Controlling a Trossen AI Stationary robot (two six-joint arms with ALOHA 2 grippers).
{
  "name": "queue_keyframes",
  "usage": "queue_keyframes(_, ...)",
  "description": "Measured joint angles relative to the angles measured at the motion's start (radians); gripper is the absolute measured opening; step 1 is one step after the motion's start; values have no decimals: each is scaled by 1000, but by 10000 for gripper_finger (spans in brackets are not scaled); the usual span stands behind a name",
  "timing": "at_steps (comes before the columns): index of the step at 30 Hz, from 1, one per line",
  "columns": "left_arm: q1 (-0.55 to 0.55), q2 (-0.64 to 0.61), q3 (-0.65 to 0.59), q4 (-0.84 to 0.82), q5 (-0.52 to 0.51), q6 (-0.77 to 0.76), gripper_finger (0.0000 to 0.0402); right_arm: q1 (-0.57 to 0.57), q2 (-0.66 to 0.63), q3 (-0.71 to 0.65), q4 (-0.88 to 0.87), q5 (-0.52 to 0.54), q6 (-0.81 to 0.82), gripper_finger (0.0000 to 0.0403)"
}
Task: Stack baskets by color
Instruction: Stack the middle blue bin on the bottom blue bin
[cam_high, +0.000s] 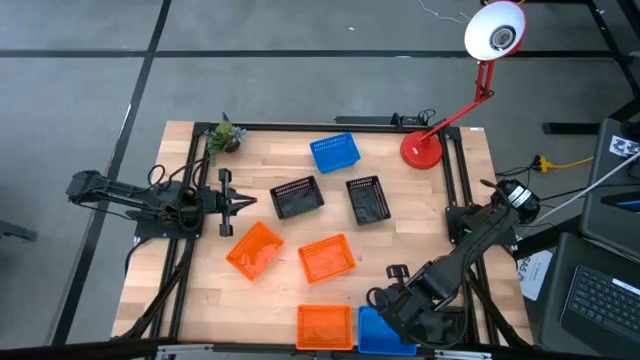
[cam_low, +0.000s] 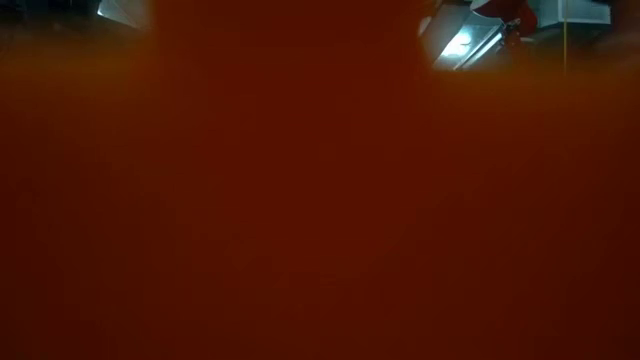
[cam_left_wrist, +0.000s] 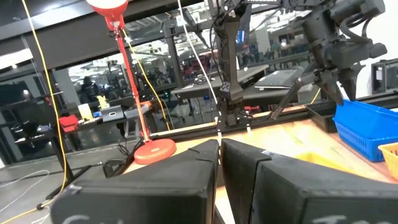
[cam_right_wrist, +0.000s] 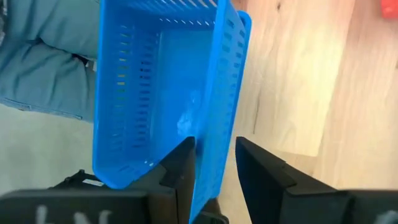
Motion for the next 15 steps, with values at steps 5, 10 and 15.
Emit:
queue_keyframes(5, 0, 0, 0, 0, 0, 0, 14, 0, 0, 26, -9, 0, -9, 112)
queue_keyframes(10, 0, 0, 0, 0, 0, 1, 14, 0, 0, 28, 7, -35, 16, 112)
queue_keyframes(15, 0, 0, 0, 0, 0, 1, 14, 0, 0, 28, 40, -103, 48, 111)
